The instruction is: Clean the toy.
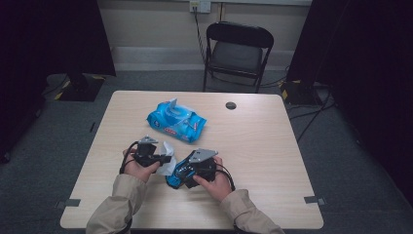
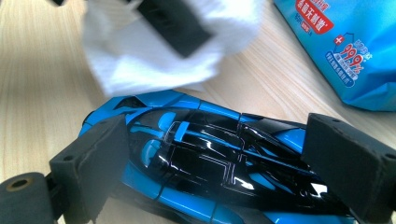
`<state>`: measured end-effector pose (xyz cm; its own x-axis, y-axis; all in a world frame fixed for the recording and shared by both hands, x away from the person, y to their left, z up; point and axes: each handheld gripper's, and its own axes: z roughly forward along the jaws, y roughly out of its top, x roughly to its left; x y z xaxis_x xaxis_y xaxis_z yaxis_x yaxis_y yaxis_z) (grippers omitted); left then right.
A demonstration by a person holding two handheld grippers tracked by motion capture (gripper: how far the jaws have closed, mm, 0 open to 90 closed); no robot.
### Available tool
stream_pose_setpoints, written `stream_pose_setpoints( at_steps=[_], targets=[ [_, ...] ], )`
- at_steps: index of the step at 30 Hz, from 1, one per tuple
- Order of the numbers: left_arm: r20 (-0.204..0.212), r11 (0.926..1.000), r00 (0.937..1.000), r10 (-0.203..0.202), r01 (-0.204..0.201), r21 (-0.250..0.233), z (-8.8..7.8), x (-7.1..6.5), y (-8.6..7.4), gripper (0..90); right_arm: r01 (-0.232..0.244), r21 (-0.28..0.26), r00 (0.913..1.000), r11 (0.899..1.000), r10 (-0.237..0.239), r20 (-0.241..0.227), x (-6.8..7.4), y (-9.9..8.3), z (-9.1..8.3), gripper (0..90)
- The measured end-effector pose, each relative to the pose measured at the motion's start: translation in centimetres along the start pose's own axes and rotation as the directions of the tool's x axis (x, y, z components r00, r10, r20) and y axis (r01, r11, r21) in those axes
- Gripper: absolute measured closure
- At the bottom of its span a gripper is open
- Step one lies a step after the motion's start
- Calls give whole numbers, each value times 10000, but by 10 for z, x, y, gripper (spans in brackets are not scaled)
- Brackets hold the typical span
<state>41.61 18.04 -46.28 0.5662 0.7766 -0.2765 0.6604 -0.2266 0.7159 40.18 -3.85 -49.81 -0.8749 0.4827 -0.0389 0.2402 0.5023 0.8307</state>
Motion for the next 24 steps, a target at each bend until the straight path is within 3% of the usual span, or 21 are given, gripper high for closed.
stream_pose_setpoints(
  at_steps=[9, 11, 12, 13, 15, 19, 24],
  targets=[
    [-64, 9993, 10000, 63, -65, -368, 42, -13, 27, 851, -12, -39, 10000, 10000, 12, -18, 0, 0, 0, 69],
    [-97, 9989, 9999, -41, 36, -464, 51, -15, 29, 849, -10, -63, 10000, 10000, 9, -22, 0, -1, 0, 69],
    [-58, 9970, 9994, -329, 324, -708, 58, -17, 28, 848, -2, -72, 10000, 10000, 1, -13, 0, -1, 0, 69],
    [-144, 9985, 9998, -147, 139, -524, 60, -16, 28, 844, -8, -90, 10000, 10000, 8, -11, 0, -1, 0, 69],
    [-287, 9993, 9994, -217, 209, -305, 71, -14, 25, 842, -15, -74, 10000, 10000, 15, -28, 0, -1, 0, 69],
    [-192, 9986, 9984, -526, 525, -75, 78, -15, 22, 838, -6, -101, 10000, 9999, 6, -19, 0, -1, 0, 69],
    [-184, 9988, 9987, -479, 481, 90, 78, -15, 23, 839, -13, -75, 10000, 10000, 13, -36, 0, -1, 0, 69]
  ],
)
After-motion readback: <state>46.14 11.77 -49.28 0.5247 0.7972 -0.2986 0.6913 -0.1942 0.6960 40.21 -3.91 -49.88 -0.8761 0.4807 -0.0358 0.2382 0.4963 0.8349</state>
